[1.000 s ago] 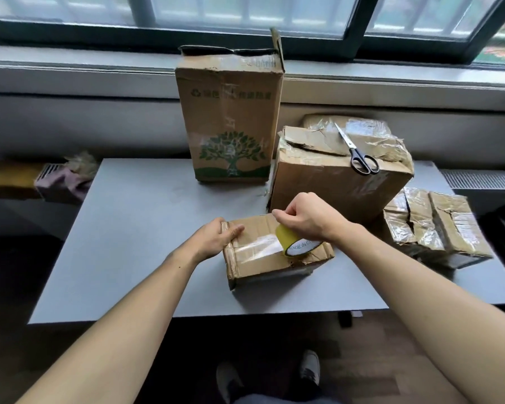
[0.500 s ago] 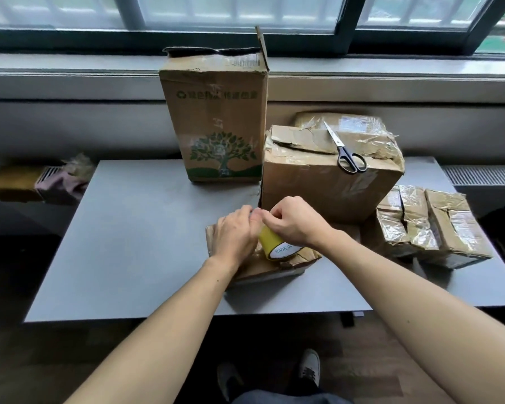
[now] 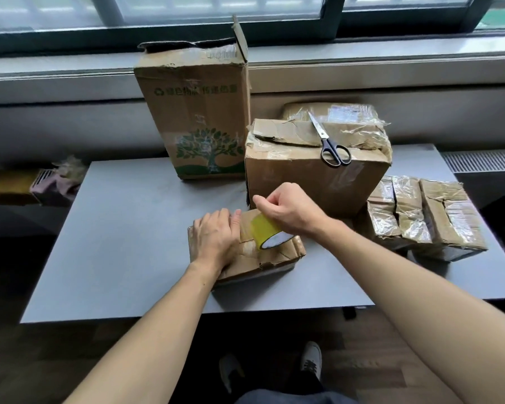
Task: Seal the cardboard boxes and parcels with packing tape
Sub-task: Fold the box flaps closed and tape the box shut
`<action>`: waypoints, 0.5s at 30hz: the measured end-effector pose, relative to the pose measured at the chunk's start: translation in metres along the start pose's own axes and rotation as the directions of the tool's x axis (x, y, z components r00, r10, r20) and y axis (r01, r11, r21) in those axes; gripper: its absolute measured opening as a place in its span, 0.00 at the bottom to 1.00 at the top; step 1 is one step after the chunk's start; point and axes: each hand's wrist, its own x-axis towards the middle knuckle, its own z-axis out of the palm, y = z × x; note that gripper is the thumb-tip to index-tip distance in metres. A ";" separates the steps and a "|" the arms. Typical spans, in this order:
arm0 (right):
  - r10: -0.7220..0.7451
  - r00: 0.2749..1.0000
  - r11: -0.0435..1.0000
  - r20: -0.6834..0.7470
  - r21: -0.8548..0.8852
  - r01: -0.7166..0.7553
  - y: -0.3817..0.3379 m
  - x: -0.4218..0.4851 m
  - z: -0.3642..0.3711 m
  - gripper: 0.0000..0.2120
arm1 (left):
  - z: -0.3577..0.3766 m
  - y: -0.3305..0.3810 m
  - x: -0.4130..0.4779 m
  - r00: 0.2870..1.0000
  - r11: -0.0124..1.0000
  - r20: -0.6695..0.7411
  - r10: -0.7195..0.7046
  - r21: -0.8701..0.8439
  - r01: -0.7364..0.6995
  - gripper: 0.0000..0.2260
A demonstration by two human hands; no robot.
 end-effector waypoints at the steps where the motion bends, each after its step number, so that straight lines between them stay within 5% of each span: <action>1: -0.002 1.000 0.993 -0.007 -0.120 0.001 0.000 0.000 -0.009 0.28 | -0.001 0.001 0.000 1.000 1.000 0.002 -0.002 -0.010 0.002 0.17; 5: 0.007 1.000 0.955 -0.006 -0.296 -0.009 0.007 -0.007 -0.019 0.27 | -0.002 0.003 -0.003 1.000 1.000 0.009 -0.002 0.005 0.002 0.17; 10: 0.069 0.996 0.979 -0.064 0.195 -0.055 0.036 -0.008 -0.017 0.27 | 0.002 0.001 0.000 1.000 0.999 0.011 0.007 0.048 -0.008 0.18; 15: 0.114 0.986 0.927 -0.122 0.371 -0.061 0.048 -0.011 -0.008 0.28 | 0.004 0.040 0.011 0.999 0.995 -0.022 0.048 -0.092 -0.050 0.17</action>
